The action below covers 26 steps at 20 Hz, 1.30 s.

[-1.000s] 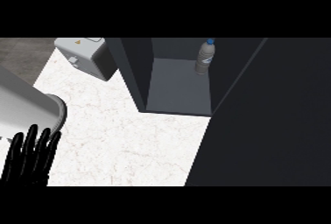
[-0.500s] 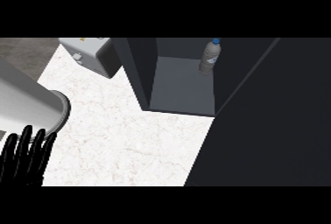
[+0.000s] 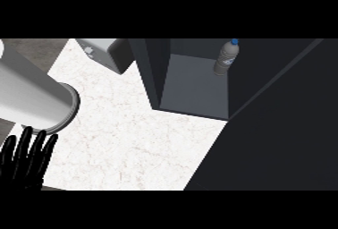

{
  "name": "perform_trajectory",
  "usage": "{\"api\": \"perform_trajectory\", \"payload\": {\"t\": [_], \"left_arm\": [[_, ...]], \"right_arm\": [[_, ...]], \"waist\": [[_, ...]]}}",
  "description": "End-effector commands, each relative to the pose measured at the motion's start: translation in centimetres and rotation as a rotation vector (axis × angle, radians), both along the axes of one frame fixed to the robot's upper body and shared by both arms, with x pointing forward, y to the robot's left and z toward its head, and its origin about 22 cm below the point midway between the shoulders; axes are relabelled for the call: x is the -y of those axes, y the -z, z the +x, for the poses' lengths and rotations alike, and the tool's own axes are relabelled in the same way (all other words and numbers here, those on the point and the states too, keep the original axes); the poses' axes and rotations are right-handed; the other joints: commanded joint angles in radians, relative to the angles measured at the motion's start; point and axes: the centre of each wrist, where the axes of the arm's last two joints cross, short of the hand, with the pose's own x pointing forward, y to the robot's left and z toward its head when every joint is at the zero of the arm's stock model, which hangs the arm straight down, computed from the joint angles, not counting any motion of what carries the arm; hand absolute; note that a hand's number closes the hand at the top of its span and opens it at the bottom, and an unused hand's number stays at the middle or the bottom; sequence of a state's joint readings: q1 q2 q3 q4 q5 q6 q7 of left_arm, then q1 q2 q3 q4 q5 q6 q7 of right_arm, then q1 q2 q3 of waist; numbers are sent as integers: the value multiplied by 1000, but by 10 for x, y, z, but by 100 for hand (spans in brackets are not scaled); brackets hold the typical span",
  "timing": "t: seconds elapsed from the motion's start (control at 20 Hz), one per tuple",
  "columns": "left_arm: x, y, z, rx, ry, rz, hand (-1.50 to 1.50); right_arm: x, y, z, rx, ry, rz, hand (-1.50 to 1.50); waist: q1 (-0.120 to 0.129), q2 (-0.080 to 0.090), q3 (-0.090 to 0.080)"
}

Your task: Pick up the bottled water, place it into the cabinet and close the cabinet

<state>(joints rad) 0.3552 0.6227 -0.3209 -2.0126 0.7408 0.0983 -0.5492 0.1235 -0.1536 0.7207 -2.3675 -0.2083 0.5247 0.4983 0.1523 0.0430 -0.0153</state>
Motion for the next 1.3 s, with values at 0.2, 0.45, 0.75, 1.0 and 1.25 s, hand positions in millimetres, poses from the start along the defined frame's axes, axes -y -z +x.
{"api": "perform_trajectory", "payload": {"t": [0.2,0.45,0.75,1.0,1.25], "left_arm": [[-3,-3,1,-2,14,4,-150],[-8,0,-4,-3,-4,6,-150],[-15,0,-4,-12,-18,12,-150],[-15,0,-3,-16,15,7,-150],[-14,4,-1,-8,20,3,-150]], "right_arm": [[-32,25,25,-314,51,116,150],[-3,23,32,-297,300,235,150],[10,29,48,-326,468,281,150],[8,30,90,-349,583,294,150],[-18,15,145,-387,683,296,150]], "waist": [[-2,2,5],[-41,-7,6],[-34,-3,6],[-9,-4,8],[-7,-10,10]]}}
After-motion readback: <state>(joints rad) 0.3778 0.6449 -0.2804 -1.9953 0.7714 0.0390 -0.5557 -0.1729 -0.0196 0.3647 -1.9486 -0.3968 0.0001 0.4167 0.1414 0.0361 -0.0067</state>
